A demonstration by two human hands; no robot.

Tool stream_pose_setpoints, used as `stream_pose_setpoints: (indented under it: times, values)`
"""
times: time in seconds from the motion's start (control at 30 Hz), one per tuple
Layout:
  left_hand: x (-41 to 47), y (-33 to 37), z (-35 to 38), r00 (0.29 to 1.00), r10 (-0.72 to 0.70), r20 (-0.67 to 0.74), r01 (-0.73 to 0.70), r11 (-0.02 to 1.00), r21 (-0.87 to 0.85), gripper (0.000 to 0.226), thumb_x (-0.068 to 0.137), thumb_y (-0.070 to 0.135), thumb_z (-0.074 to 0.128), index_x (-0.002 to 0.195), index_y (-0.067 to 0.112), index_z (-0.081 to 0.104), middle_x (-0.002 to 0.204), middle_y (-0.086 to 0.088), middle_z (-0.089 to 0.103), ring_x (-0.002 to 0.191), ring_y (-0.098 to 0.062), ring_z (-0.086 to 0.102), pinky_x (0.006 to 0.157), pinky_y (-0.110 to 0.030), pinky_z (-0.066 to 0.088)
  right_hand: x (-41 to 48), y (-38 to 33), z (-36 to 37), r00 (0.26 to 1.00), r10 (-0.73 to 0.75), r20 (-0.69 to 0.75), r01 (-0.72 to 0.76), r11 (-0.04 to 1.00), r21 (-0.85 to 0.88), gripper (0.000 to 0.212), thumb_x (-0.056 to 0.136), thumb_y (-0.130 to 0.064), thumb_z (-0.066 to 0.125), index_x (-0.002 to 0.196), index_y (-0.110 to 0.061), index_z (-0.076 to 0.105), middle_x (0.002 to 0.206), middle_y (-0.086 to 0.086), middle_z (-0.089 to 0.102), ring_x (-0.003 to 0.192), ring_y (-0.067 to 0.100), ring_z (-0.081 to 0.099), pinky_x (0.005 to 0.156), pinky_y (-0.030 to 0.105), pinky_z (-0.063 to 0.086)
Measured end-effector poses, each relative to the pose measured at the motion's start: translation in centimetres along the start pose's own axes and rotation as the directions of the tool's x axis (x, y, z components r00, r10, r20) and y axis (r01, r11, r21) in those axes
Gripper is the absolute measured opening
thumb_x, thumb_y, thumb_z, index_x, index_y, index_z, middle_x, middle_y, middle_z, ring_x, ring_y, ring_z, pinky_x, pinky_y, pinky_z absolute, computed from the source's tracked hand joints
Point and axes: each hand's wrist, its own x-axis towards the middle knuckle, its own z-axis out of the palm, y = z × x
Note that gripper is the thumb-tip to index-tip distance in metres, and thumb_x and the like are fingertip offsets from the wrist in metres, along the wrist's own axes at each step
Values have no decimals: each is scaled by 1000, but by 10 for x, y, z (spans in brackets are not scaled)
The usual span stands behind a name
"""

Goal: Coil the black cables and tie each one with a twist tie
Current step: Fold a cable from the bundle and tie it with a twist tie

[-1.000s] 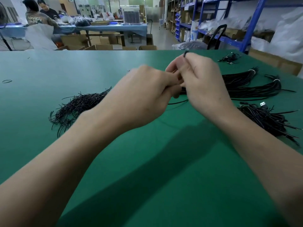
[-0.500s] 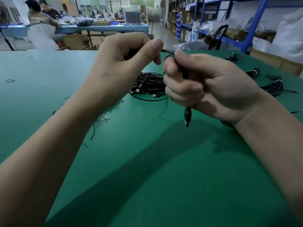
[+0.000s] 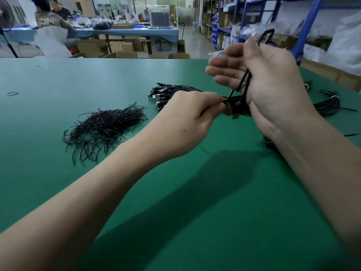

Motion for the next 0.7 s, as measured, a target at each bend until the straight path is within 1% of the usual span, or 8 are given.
stream_pose_setpoints:
  times: [0.07,0.13,0.2,0.3,0.43,0.53,0.6,0.7]
  values:
    - [0,5,-2,999,36,0,-36,996,82,26,106,22,49,103,14,73,63,8,51,57,-9,44,65,-33,36,-2,4,2,1000,5,-18,-6,999,-44,37,112,-20,28,99,-3,58,87,10,76,84,22,77,71,26,60]
    - [0,8,-7,998,65,1,-64,987,148,26,105,24,50,100,16,74,70,2,61,64,-15,51,73,-40,43,-5,8,3,997,-75,14,76,970,-230,34,112,-20,32,97,-4,59,89,10,75,81,18,76,71,26,60]
    - [1,9,-15,995,103,-10,-98,972,213,25,104,24,52,95,15,73,76,-3,68,67,-23,55,73,-42,44,-9,12,3,975,-202,97,223,852,-474,32,110,-22,38,95,-6,61,84,1,72,74,8,72,67,23,57]
    - [0,8,-34,982,177,-59,-154,948,280,27,101,25,58,79,14,68,55,15,46,50,-9,44,56,-23,33,-10,17,3,946,-246,209,322,655,-684,35,109,-27,42,80,-13,57,65,-10,61,58,0,58,57,20,43]
    - [0,0,-57,971,185,-152,-140,953,270,36,101,38,58,75,14,64,55,11,48,56,-13,47,50,-15,33,-10,15,3,955,30,295,138,836,-531,51,111,-33,33,71,-14,59,51,1,54,44,7,42,51,20,32]
    - [1,-12,-59,966,129,-223,-102,986,130,36,101,42,58,78,15,66,49,12,45,48,-8,39,46,-14,27,-11,10,4,881,226,415,-105,950,-295,63,109,-44,24,73,-10,62,47,0,38,45,14,29,49,25,22]
    - [3,-20,-57,963,79,-259,-93,995,-40,34,101,42,59,81,16,67,50,12,42,46,-5,34,48,-14,23,-14,6,6,797,280,534,-245,960,-137,57,109,-41,23,77,-10,59,48,-2,33,47,15,22,52,30,15]
    - [6,-28,-44,949,4,-317,-111,941,-320,30,100,39,60,77,21,65,61,6,41,58,-9,33,54,-26,26,-19,0,9,707,244,664,-366,929,48,39,109,-29,26,86,-12,51,52,-7,32,48,12,23,52,29,15]
